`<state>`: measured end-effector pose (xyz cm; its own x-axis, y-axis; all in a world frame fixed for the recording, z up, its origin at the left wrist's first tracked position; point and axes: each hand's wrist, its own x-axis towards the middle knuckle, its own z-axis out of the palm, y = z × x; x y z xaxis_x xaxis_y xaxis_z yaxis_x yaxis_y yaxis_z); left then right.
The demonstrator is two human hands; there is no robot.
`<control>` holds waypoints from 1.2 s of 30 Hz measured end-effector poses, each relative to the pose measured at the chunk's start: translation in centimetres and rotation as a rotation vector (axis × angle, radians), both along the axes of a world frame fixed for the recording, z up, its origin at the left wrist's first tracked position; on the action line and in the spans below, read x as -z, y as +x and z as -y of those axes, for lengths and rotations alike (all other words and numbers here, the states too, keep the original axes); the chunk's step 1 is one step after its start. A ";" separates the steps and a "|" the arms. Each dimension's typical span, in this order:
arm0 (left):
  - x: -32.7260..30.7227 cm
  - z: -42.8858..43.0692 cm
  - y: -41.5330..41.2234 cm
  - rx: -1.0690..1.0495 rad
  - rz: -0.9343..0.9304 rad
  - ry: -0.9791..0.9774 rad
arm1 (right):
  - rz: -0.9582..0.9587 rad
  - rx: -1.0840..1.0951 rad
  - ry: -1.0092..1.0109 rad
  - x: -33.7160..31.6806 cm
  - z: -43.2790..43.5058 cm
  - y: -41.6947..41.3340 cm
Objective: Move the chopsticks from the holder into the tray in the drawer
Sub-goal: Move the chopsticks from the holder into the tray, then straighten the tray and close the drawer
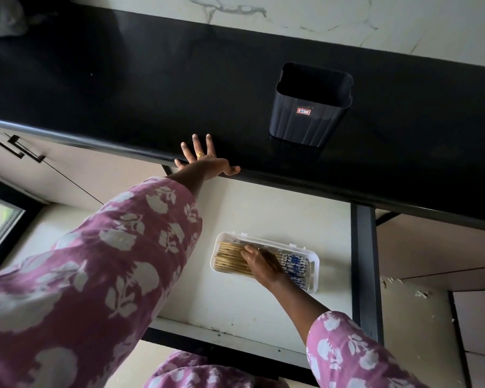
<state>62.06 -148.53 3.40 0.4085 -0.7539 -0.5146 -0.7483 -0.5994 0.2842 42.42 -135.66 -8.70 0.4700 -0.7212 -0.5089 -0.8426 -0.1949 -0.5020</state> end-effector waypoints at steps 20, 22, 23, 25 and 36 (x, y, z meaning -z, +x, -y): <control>0.5 0.4 0.1 0.009 0.006 -0.011 | 0.160 0.272 0.196 0.7 -0.4 -0.3; 0.5 0.4 0.2 0.009 0.004 -0.020 | 0.084 0.125 0.063 0.4 -0.6 -0.5; 0.5 0.3 0.2 0.010 0.005 -0.025 | 0.054 0.067 -0.015 0.1 -0.8 -0.7; 0.6 0.2 0.3 0.010 0.003 -0.033 | 0.045 0.053 -0.160 -0.5 -1.4 -1.1; 6.5 -10.0 -0.2 0.118 0.093 -0.351 | 0.022 0.464 -0.259 -2.3 -5.7 -6.3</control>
